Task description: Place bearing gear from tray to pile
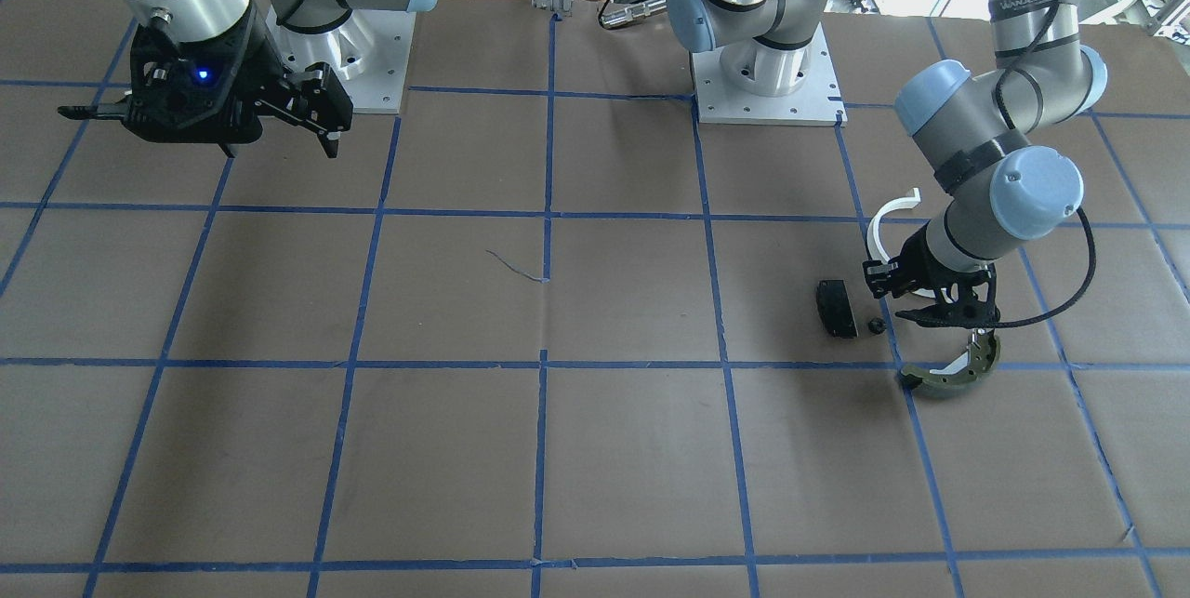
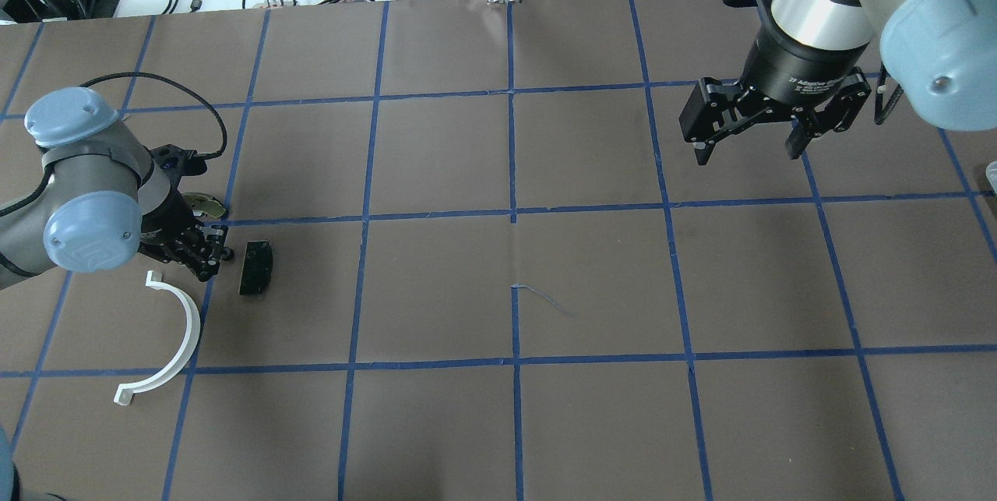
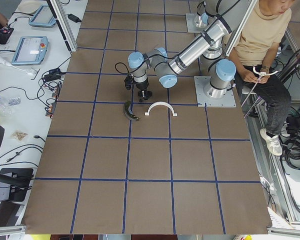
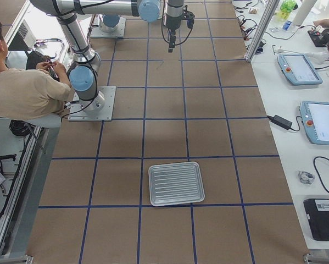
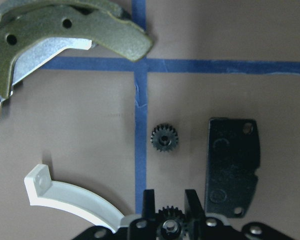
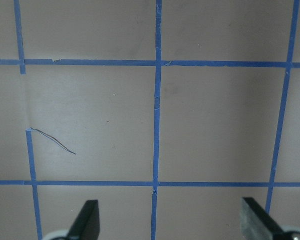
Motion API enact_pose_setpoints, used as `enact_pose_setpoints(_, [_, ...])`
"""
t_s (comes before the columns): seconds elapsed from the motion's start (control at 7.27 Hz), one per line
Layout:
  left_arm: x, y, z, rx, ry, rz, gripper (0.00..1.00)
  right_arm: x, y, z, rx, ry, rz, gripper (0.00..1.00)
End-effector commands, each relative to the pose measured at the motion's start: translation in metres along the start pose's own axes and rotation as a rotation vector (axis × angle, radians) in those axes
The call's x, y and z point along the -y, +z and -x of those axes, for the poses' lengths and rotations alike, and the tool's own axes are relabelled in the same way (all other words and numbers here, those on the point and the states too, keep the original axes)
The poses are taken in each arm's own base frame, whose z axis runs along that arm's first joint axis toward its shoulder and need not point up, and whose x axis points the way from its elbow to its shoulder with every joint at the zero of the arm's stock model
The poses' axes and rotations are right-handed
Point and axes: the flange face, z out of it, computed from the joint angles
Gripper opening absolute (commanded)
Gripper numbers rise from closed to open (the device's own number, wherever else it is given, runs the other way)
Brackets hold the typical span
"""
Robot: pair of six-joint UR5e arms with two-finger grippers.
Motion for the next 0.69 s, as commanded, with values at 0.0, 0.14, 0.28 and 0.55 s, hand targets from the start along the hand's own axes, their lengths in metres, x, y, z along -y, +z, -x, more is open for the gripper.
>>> enact_pose_setpoints(0.0, [0.0020,0.0065,0.0000,-0.022,0.004,0.004,0.15,0.0013,-0.0039,-0.0008,-0.008,0.000,-0.013,1.00])
enact_pose_setpoints(0.14, [0.0023,0.0080,-0.0014,-0.042,0.003,0.001,0.16,0.0008,-0.0046,-0.0008,-0.008,0.000,-0.014,1.00])
enact_pose_setpoints(0.28, [0.0030,0.0100,-0.0016,-0.045,0.003,0.003,0.16,0.0008,-0.0046,-0.0007,-0.006,0.000,-0.014,1.00])
enact_pose_setpoints(0.55, [0.0022,0.0110,-0.0018,-0.045,0.005,0.008,0.84,0.0009,-0.0054,-0.0008,-0.008,0.000,-0.016,1.00])
